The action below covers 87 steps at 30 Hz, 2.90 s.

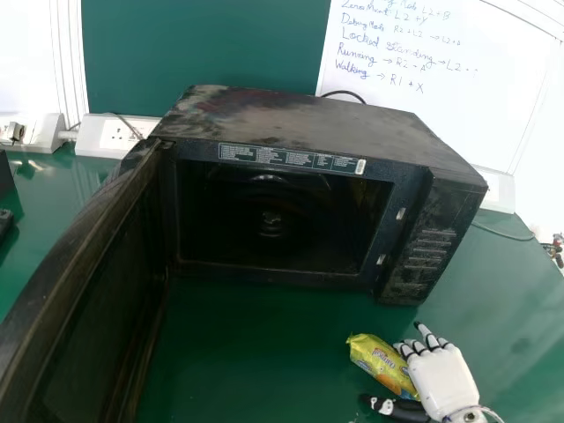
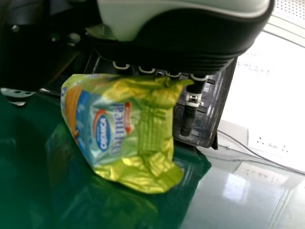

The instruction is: Put biscuit inside oven

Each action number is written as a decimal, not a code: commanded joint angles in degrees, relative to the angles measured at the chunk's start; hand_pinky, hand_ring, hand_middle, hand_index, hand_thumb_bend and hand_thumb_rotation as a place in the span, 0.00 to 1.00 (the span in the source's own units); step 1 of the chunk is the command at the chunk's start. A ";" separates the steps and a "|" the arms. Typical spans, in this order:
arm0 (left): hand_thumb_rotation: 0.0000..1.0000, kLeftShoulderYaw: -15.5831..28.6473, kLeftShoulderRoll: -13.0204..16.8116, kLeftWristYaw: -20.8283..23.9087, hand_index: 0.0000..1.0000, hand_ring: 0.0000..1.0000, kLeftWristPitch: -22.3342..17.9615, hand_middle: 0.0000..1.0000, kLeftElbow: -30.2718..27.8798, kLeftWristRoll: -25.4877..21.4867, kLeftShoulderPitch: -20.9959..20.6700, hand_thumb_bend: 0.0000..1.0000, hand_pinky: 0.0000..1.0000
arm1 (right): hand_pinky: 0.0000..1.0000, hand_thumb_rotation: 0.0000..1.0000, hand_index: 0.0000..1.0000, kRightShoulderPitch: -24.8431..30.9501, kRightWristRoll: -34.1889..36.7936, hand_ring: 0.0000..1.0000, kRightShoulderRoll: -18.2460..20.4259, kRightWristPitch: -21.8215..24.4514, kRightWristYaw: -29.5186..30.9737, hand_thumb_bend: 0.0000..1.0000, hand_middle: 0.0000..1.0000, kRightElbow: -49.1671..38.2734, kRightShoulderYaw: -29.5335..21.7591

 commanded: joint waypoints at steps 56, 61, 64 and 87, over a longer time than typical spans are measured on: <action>0.62 -3.84 -5.09 1.64 0.90 0.94 -1.55 0.96 -2.90 -0.50 5.05 0.95 0.89 | 0.13 0.00 0.49 -13.61 1.20 0.24 -1.00 -0.89 -11.07 0.53 0.47 19.16 11.94; 0.63 -3.75 -5.02 1.06 0.90 0.94 -1.78 0.96 -2.50 -0.76 4.88 0.94 0.90 | 0.15 0.00 0.49 -13.69 2.71 0.25 -0.97 -2.67 -12.06 0.53 0.47 19.79 11.54; 0.63 -3.77 -5.10 1.31 0.90 0.93 -1.84 0.96 -2.43 -0.64 4.90 0.94 0.89 | 0.15 0.00 0.49 -13.70 3.57 0.24 -1.23 -3.24 -11.68 0.53 0.47 19.57 11.33; 0.61 -3.54 -4.40 1.03 0.90 0.92 -0.62 0.95 0.23 -0.89 1.72 0.94 0.89 | 0.16 0.00 0.49 -10.64 10.91 0.25 -0.14 -0.82 6.88 0.53 0.47 -2.96 4.24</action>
